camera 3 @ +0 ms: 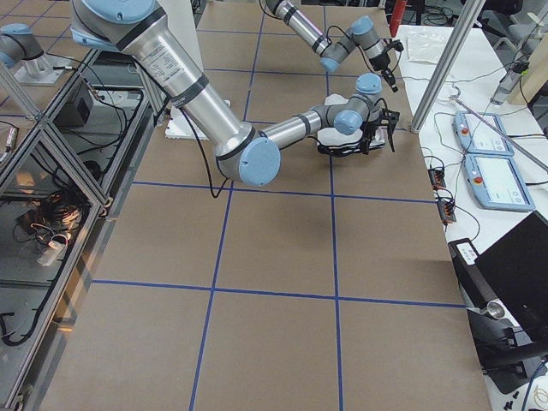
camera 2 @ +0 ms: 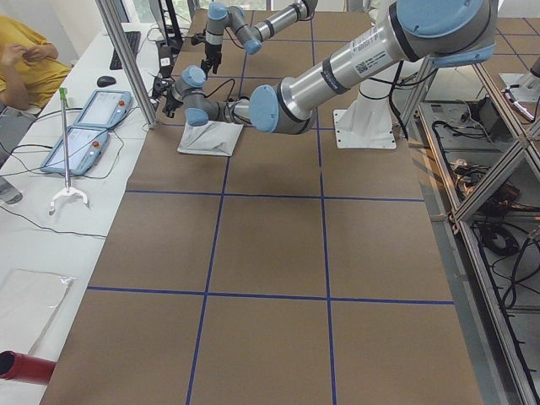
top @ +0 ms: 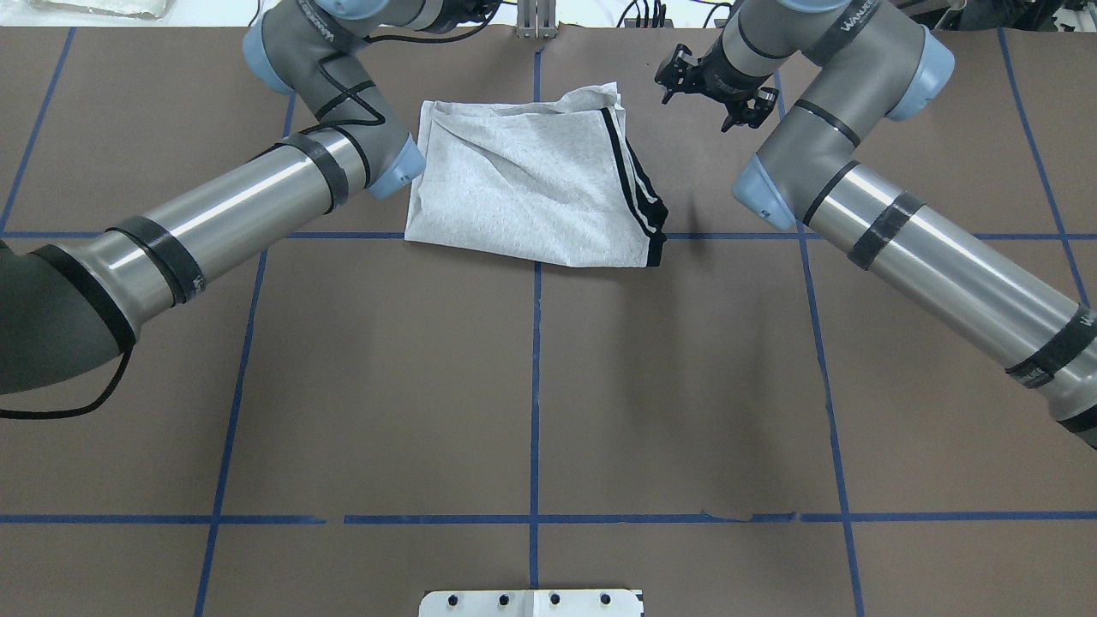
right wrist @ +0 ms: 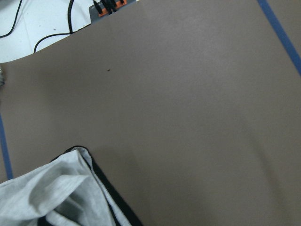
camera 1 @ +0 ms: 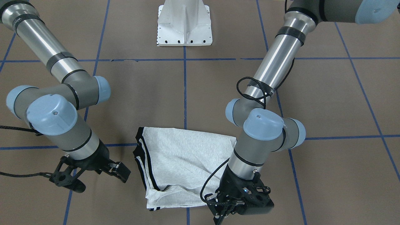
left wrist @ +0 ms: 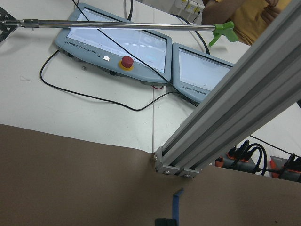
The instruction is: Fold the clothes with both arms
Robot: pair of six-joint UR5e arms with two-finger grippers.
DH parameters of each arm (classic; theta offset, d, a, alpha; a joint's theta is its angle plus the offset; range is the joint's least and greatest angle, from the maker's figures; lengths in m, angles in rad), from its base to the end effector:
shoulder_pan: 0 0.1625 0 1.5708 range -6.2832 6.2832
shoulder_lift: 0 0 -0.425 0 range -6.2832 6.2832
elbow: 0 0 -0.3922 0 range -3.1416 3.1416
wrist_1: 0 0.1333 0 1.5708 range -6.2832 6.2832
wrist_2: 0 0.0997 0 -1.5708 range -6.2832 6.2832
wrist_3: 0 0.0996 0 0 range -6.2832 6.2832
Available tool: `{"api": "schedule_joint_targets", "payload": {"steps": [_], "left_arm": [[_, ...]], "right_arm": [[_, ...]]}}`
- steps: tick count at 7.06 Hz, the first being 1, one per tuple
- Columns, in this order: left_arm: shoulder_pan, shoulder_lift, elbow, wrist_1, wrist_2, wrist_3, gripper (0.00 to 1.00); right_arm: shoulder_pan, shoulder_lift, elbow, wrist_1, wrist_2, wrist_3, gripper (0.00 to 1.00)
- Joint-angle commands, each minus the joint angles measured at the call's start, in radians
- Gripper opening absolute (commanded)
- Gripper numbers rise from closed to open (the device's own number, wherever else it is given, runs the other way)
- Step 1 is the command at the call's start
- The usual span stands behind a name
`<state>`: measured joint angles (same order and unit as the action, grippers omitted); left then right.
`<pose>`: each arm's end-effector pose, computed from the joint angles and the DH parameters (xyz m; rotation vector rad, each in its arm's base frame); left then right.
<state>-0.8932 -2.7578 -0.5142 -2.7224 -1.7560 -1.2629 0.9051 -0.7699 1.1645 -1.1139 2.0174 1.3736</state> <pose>0.4779 -0.7773 0.2029 0.5950 1.1520 -0.3831 -0.4234 -0.6853 0.2917 0.0819 -0.9402 0.4652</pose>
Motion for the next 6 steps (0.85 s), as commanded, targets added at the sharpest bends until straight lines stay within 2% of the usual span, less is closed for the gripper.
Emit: {"api": "schedule_joint_targets", "payload": {"steps": [1,2,3,4,5,6], "left_arm": [[-0.044,0.172,-0.309,0.172,-0.081,0.007,0.0],[-0.079,0.255,-0.417,0.225,-0.164,0.01,0.06],[-0.095,0.32,-0.487,0.233,-0.221,0.01,0.1],[-0.111,0.386,-0.562,0.234,-0.253,0.008,0.1],[-0.134,0.471,-0.661,0.24,-0.307,0.008,0.1],[-0.147,0.495,-0.685,0.242,-0.327,0.002,0.1]], "right_arm": [[-0.09,0.055,0.009,-0.018,-0.084,0.121,0.35],[-0.116,0.073,0.008,-0.02,-0.118,0.148,0.0],[-0.129,0.09,-0.012,-0.02,-0.132,0.141,0.0],[-0.143,0.159,-0.094,-0.017,-0.166,0.14,0.0],[-0.152,0.246,-0.226,-0.012,-0.204,0.133,0.0],[-0.152,0.265,-0.27,-0.004,-0.218,0.119,0.0]]}}
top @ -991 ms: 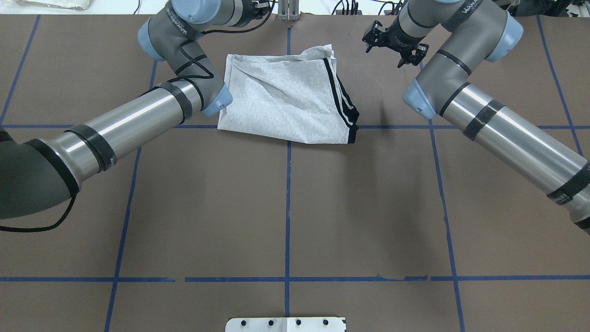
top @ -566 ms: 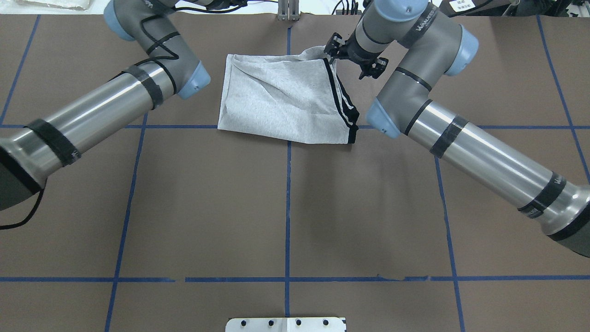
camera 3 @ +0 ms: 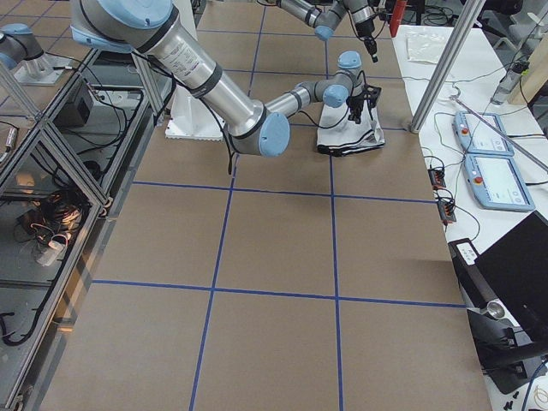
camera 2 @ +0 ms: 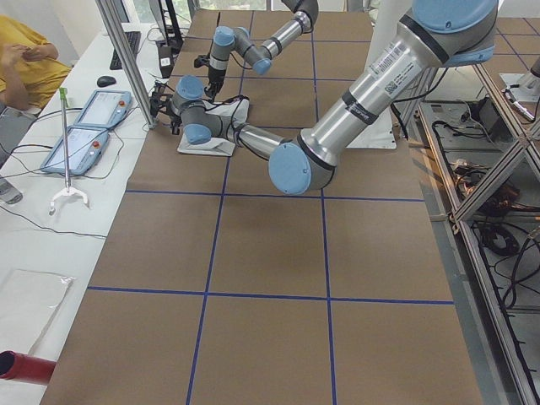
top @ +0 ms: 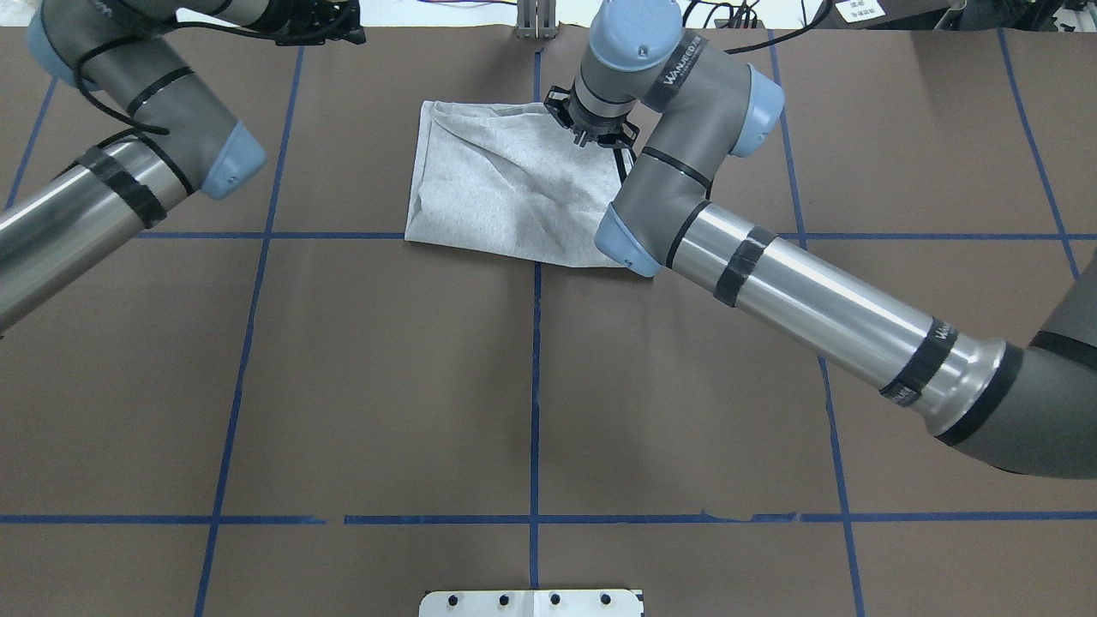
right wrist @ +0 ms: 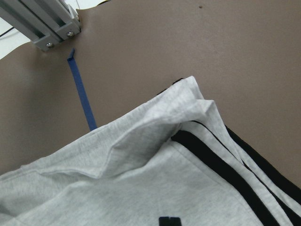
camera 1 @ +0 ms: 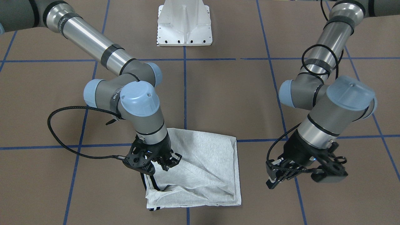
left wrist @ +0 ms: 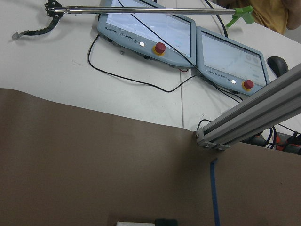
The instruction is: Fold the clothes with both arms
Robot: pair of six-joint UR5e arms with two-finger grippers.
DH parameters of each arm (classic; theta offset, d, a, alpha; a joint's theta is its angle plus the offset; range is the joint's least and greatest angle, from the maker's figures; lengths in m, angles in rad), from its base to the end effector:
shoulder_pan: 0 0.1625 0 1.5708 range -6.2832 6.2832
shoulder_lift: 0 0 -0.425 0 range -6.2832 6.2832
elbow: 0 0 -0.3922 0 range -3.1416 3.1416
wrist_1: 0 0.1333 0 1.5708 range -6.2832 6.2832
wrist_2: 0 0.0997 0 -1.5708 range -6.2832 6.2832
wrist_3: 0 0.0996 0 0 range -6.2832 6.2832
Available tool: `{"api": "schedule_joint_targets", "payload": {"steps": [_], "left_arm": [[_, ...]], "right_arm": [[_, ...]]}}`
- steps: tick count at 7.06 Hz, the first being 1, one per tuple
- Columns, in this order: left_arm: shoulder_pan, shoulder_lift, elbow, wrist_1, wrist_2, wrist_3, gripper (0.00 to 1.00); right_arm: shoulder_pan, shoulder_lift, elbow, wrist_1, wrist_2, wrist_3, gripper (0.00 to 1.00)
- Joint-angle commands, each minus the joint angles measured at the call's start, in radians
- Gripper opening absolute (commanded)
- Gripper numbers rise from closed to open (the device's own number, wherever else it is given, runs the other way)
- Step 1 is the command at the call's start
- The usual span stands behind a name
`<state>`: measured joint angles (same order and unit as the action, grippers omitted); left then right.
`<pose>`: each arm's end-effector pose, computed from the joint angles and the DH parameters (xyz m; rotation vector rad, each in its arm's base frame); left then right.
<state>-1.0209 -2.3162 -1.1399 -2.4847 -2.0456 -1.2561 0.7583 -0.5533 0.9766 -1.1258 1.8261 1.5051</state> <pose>0.3318 -0.7093 0.2893 0.4216 1.2022 -0.3173 -0.5479 -0.6680 0.2109 0.1283 -0.8980 0.5345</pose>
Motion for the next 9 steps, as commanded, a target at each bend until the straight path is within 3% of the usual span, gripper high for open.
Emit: {"api": "schedule_joint_targets", "payload": {"steps": [1,2,5,7,8,9], "left_arm": [[-0.018,0.055,-0.06,0.004,-0.038,-0.008,0.1],[-0.018,0.057,-0.06,0.004,-0.038,-0.009,0.1],[-0.018,0.073,-0.061,0.007,-0.033,-0.011,0.12],[-0.016,0.081,-0.061,0.006,-0.028,-0.008,0.13],[-0.016,0.092,-0.063,0.003,-0.028,-0.008,0.14],[-0.015,0.092,-0.064,0.004,-0.027,-0.009,0.14]], "right_arm": [[-0.01,0.076,-0.189,0.1,-0.046,-0.025,0.0],[-0.011,0.132,-0.334,0.189,-0.068,-0.025,0.0],[0.071,0.148,-0.504,0.276,-0.106,-0.042,0.0],[0.114,0.162,-0.513,0.276,-0.102,-0.042,0.0],[0.137,0.164,-0.512,0.276,-0.056,-0.043,0.0],[0.186,0.162,-0.494,0.271,0.055,-0.057,0.0]]}}
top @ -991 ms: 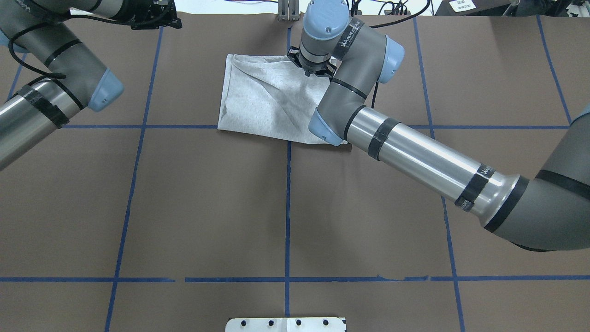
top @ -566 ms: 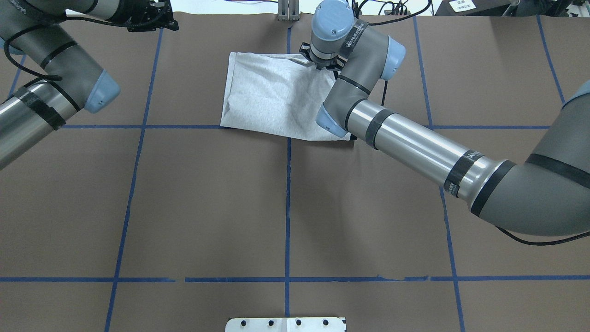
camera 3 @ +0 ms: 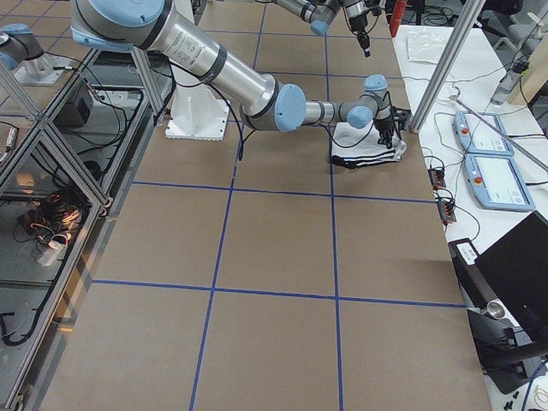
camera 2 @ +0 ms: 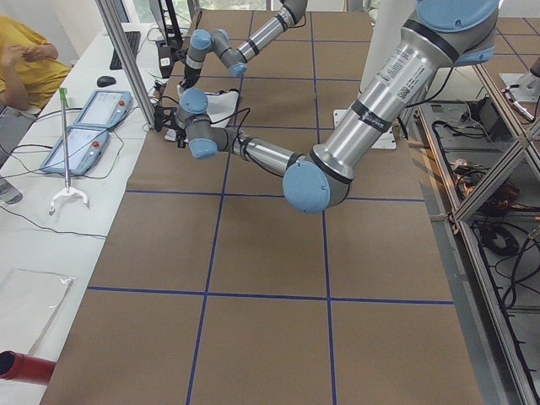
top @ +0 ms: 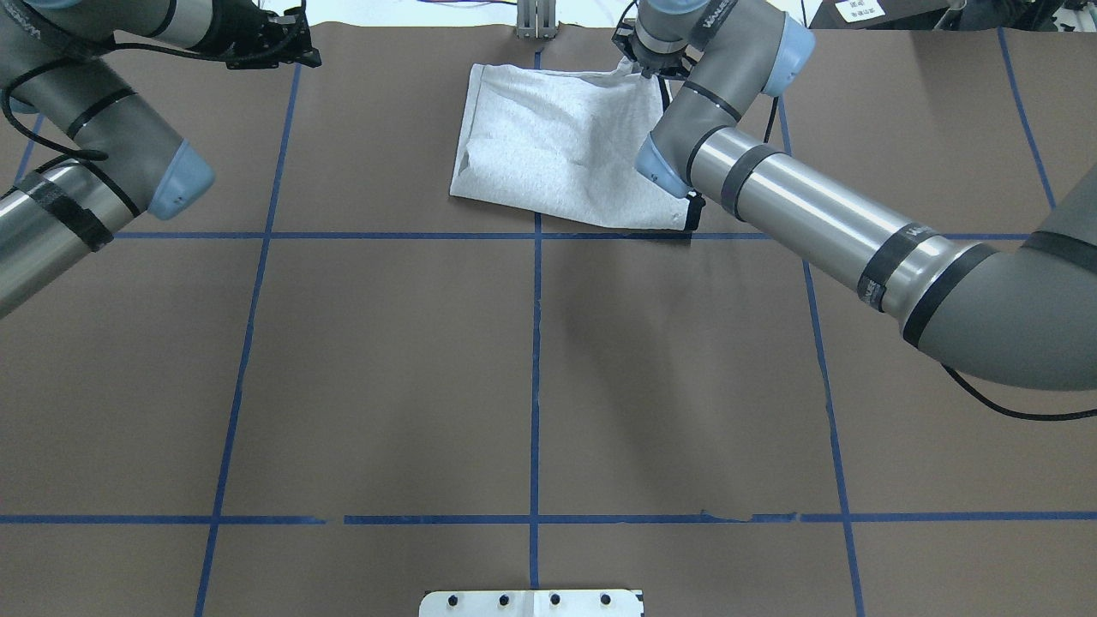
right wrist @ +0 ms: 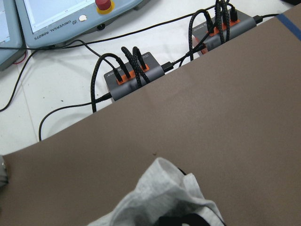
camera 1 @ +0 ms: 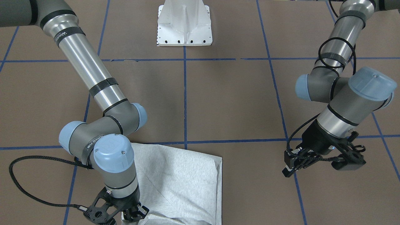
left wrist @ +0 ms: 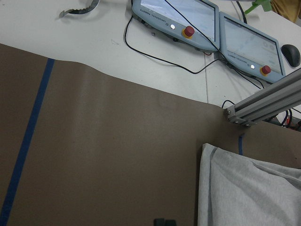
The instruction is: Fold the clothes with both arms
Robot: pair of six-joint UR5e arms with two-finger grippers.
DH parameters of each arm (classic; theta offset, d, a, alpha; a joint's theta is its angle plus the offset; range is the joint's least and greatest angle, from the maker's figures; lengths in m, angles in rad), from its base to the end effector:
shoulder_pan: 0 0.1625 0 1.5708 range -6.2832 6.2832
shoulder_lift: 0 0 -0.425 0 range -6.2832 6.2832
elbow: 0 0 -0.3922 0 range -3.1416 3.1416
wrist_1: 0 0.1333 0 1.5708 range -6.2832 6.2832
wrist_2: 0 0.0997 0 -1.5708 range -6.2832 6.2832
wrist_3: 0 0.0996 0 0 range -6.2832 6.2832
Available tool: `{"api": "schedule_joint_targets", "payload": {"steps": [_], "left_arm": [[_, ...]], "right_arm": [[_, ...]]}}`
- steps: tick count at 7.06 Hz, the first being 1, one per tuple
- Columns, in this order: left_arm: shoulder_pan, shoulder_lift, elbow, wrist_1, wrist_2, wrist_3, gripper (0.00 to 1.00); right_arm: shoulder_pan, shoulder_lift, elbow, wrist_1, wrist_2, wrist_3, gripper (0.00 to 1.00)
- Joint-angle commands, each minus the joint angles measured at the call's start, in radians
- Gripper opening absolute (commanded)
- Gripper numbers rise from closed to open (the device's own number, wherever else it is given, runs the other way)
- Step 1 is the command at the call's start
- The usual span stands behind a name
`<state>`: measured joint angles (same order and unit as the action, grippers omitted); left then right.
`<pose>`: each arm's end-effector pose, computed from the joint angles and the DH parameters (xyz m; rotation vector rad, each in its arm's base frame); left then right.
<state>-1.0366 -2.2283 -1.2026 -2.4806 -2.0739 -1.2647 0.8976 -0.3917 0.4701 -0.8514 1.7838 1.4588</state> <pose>0.3101 -0.6916 0.3258 0.3845 1.1934 -0.3316 -0.4878 -0.7917 0.2906 0.2119 -0.8083 0.6555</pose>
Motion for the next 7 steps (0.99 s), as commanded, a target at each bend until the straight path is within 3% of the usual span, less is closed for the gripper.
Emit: {"api": "schedule_joint_targets", "payload": {"steps": [1,2,3,4,5,6,7], "left_arm": [[0.001,0.006,-0.003,0.0,0.0,-0.001,0.14],[0.001,0.006,-0.006,0.002,-0.006,-0.001,0.16],[0.001,0.037,-0.033,0.003,-0.008,0.002,0.25],[0.0,0.108,-0.108,0.009,-0.014,0.01,0.25],[-0.011,0.142,-0.171,0.056,-0.026,0.017,0.25],[-0.026,0.185,-0.258,0.118,-0.029,0.11,0.25],[-0.026,0.3,-0.416,0.228,-0.032,0.251,0.25]], "right_arm": [[0.102,-0.022,0.098,-0.053,0.203,-0.043,0.0],[0.112,-0.127,0.325,-0.219,0.238,-0.102,0.0],[0.127,-0.257,0.534,-0.332,0.28,-0.203,0.0],[0.177,-0.373,0.658,-0.366,0.378,-0.274,0.0],[0.237,-0.504,0.762,-0.383,0.472,-0.367,0.1],[0.3,-0.604,0.833,-0.408,0.5,-0.479,0.33],[0.358,-0.663,0.876,-0.485,0.538,-0.621,0.58]]}}
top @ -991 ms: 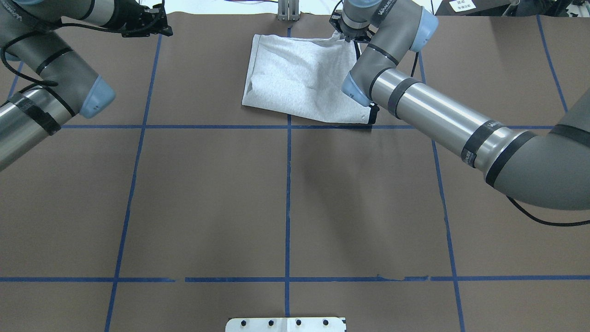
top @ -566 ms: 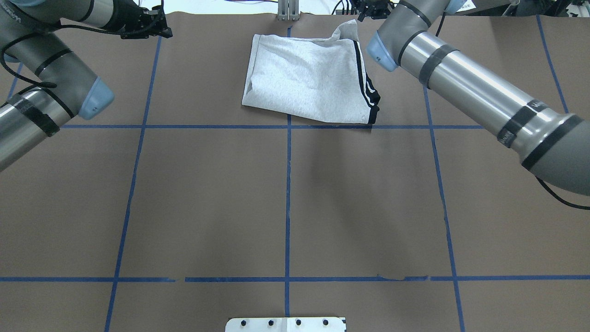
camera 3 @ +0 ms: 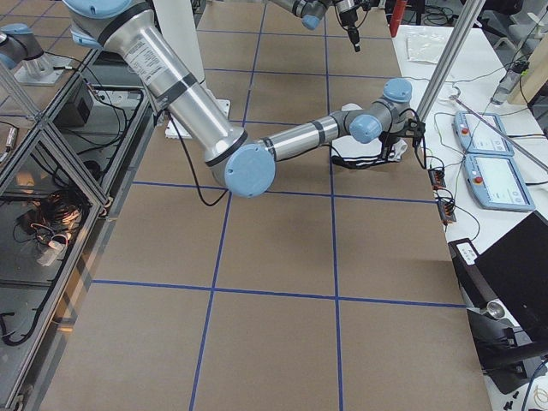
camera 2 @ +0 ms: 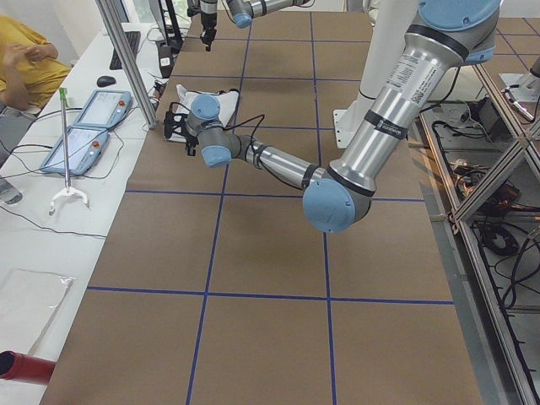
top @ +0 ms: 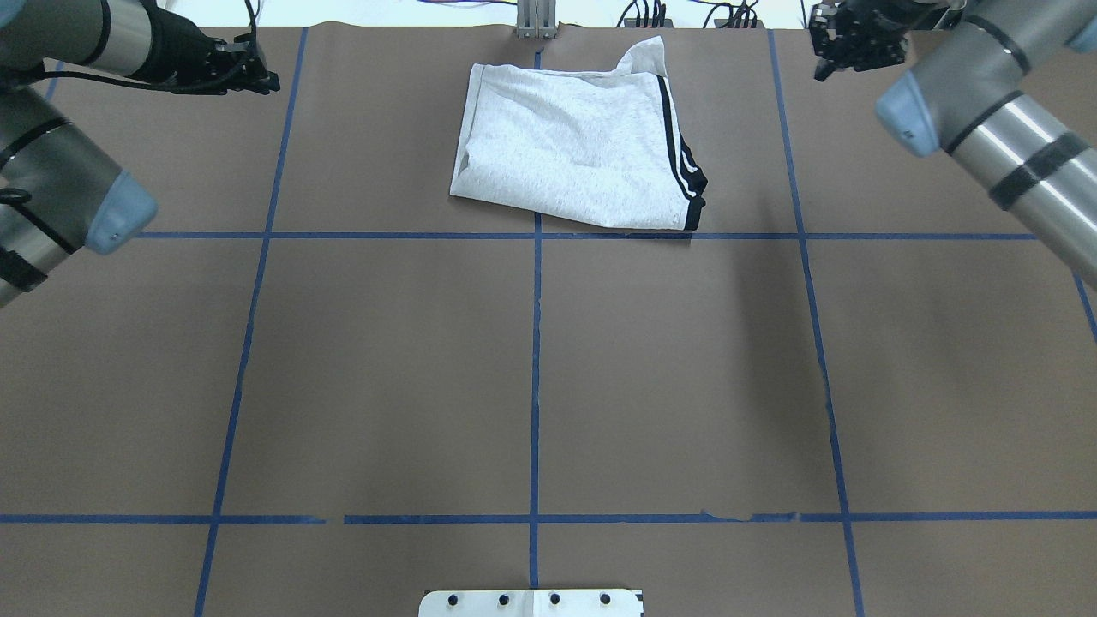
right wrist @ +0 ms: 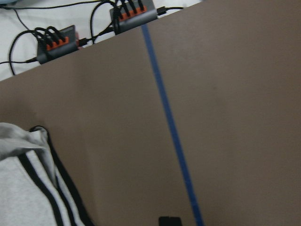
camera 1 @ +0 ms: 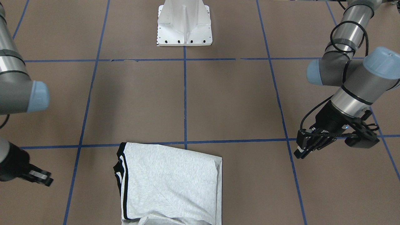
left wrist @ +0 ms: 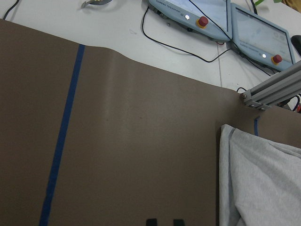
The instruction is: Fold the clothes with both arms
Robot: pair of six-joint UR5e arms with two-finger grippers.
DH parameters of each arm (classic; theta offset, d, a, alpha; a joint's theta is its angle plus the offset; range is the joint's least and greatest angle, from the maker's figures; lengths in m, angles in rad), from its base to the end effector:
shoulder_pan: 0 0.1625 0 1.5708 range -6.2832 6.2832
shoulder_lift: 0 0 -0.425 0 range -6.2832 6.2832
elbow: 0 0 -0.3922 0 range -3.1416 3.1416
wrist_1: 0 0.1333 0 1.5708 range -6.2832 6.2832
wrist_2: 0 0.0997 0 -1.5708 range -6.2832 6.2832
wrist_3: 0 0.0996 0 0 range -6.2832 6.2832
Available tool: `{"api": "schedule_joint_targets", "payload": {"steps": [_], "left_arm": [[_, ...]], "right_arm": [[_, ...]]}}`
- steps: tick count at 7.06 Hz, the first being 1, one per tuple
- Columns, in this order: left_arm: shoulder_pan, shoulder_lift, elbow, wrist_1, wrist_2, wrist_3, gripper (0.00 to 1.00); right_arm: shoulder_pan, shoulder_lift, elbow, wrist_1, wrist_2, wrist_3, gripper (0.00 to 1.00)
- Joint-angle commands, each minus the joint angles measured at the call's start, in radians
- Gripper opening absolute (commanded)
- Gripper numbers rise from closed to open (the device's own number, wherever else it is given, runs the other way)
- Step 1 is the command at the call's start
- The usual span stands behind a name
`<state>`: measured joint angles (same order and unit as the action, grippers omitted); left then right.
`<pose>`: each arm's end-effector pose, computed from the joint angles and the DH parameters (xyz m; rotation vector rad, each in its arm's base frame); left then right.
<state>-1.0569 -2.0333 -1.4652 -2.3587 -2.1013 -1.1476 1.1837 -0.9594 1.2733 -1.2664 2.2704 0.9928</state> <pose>0.2604 -0.6299 0.3505 0.4048 1.1404 -0.2513 -0.2162 -0.7136 0.3937 0.0263 -0.9022 0.3482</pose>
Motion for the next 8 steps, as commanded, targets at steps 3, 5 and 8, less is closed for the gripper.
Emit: {"api": "schedule_joint_targets", "payload": {"steps": [3,5,8], "left_arm": [[-0.084,0.29,-0.452,0.483,-0.008,0.595,0.25],[-0.196,0.425,-0.494,0.553,-0.013,0.908,0.49],[-0.32,0.513,-0.474,0.559,-0.096,1.045,1.0]], "right_arm": [[0.169,-0.336,0.393,-0.337,0.046,-0.537,1.0],[0.209,-0.543,0.557,-0.372,0.043,-0.713,1.0],[0.212,-0.715,0.667,-0.384,0.052,-0.819,1.0]]}}
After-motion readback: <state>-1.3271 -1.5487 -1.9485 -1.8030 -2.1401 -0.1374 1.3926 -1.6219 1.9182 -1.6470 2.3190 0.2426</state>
